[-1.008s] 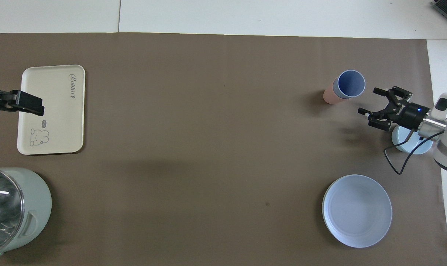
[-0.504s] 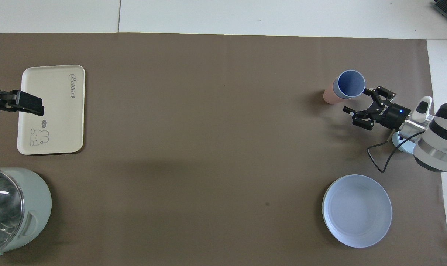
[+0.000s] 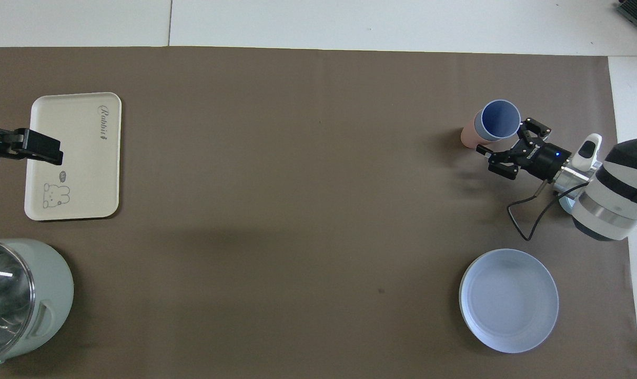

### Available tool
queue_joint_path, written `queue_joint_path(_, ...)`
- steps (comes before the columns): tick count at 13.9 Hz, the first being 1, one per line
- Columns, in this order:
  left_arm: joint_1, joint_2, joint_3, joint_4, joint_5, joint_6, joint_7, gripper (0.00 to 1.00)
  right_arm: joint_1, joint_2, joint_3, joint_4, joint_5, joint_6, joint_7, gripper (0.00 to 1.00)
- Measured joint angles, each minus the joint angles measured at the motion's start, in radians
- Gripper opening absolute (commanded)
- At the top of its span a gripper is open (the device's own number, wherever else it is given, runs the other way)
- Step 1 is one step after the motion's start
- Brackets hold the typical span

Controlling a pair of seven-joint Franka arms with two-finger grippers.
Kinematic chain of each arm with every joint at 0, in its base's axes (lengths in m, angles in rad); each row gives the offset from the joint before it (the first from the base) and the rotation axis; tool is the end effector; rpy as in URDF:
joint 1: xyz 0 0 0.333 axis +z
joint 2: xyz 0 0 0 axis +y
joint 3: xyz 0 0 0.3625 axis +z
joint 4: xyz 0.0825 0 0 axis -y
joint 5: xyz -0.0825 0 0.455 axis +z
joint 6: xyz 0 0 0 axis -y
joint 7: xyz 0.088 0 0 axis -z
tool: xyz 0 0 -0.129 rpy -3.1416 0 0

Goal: Place cup on tray
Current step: 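Move the right gripper to the blue cup and grasp its rim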

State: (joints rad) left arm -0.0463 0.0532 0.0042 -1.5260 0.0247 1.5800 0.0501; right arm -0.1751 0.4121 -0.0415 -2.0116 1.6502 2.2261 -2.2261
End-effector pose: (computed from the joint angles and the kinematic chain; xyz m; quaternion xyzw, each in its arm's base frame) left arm 0.6450 -0.0241 0.6404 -0.9989 0.0462 -0.0004 0.0125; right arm 0.6772 -0.0986 0.2339 -0.7888 -0.3050 -0.4760 0.2411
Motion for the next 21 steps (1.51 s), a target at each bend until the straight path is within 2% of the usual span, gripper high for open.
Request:
queue_joint_path(16,0.003,-0.011,0.002,-0.003,0.000,-0.002,0.000,1.00,0.044,0.001,0.000,0.003,0.071,0.050,-0.002,1.00)
queue_joint_path(17,0.003,-0.012,0.002,-0.006,0.000,-0.002,0.000,1.00,0.044,0.001,0.000,0.003,0.072,0.051,-0.002,0.93)
queue_joint_path(18,0.003,-0.012,0.001,-0.008,0.000,-0.002,0.000,1.00,0.044,0.001,0.000,0.003,0.074,0.052,-0.002,0.71)
queue_joint_path(19,0.002,-0.013,0.000,-0.011,0.000,-0.002,0.000,1.00,0.044,0.001,0.000,0.003,0.076,0.053,-0.003,0.28)
queue_joint_path(20,0.002,-0.013,-0.001,-0.012,0.000,-0.002,0.000,1.00,0.044,0.001,0.000,0.006,0.077,0.053,-0.007,0.00)
queue_joint_path(21,0.002,-0.013,-0.001,-0.013,0.000,-0.002,0.000,1.00,0.045,0.001,0.000,0.012,0.077,0.053,-0.010,0.00)
